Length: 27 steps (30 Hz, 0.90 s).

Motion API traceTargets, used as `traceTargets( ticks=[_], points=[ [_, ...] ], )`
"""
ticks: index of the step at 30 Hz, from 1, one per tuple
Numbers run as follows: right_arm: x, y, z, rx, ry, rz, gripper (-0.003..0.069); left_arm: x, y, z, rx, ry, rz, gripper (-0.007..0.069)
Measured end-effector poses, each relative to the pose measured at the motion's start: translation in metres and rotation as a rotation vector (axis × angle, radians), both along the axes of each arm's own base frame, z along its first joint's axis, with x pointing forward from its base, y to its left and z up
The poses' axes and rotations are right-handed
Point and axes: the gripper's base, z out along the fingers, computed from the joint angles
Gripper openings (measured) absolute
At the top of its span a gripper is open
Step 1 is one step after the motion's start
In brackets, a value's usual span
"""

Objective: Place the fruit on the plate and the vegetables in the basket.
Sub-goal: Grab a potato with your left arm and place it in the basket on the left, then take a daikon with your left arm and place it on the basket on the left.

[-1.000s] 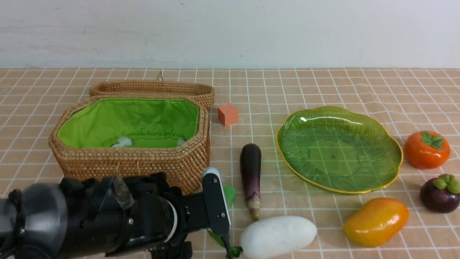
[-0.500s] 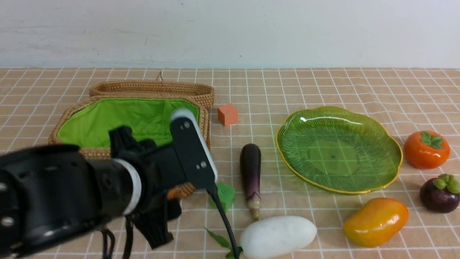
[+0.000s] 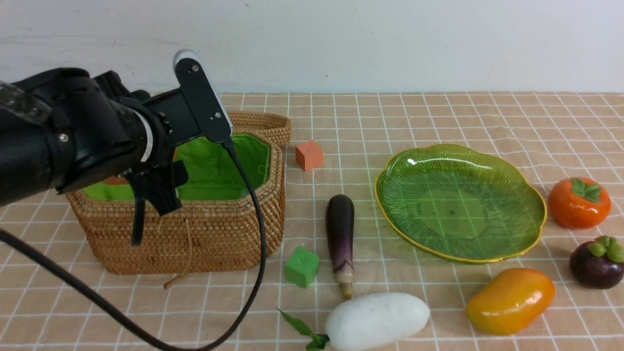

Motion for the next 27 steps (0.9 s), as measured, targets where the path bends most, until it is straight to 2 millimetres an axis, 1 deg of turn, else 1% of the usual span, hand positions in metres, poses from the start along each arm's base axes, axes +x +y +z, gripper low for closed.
traceTargets(
  ticks=[3, 7, 9, 12, 13, 15, 17, 19, 21, 23, 26, 27],
  points=[
    [0.001, 0.001, 0.0, -0.011, -0.001, 0.003, 0.0108, 0.004, -0.002, -0.005, 0.011, 0.003, -0.013, 0.0498],
    [0.001, 0.001, -0.002, -0.021, 0.008, 0.009, 0.0109, 0.005, -0.002, -0.004, 0.017, -0.011, -0.029, 0.0498],
    [0.001, 0.002, -0.003, -0.031, 0.021, 0.018, 0.0111, 0.005, -0.002, -0.004, 0.03, -0.014, -0.03, 0.0535],
    [0.0, 0.003, -0.005, -0.05, 0.041, 0.032, 0.0113, 0.005, -0.001, -0.003, 0.021, -0.018, -0.015, 0.0631],
    [-0.001, 0.004, -0.007, -0.064, 0.057, 0.043, 0.0115, 0.005, -0.001, -0.003, 0.0, -0.02, 0.003, 0.065],
    [-0.003, 0.004, -0.011, -0.098, 0.084, 0.06, 0.0116, 0.003, -0.001, -0.001, -0.05, -0.025, 0.047, 0.0662],
    [-0.005, 0.004, -0.01, -0.127, 0.094, 0.071, 0.0118, -0.001, -0.004, 0.002, -0.105, -0.031, 0.09, 0.0651],
    [-0.009, 0.003, -0.007, -0.155, 0.096, 0.08, 0.0119, -0.006, -0.008, 0.005, -0.139, -0.034, 0.113, 0.0621],
    [-0.015, 0.0, -0.003, -0.185, 0.1, 0.082, 0.0119, -0.012, -0.016, 0.009, -0.182, -0.037, 0.125, 0.0563],
    [-0.023, -0.005, 0.002, -0.23, 0.133, 0.072, 0.0119, -0.03, -0.038, 0.014, -0.275, -0.008, 0.119, 0.0426],
    [-0.036, -0.015, 0.007, -0.302, 0.208, 0.036, 0.0122, -0.061, -0.075, 0.015, -0.408, 0.118, 0.088, 0.0145],
    [-0.037, -0.016, 0.008, -0.306, 0.21, 0.033, 0.0123, -0.064, -0.078, 0.014, -0.415, 0.13, 0.083, 0.0127]
  ],
)
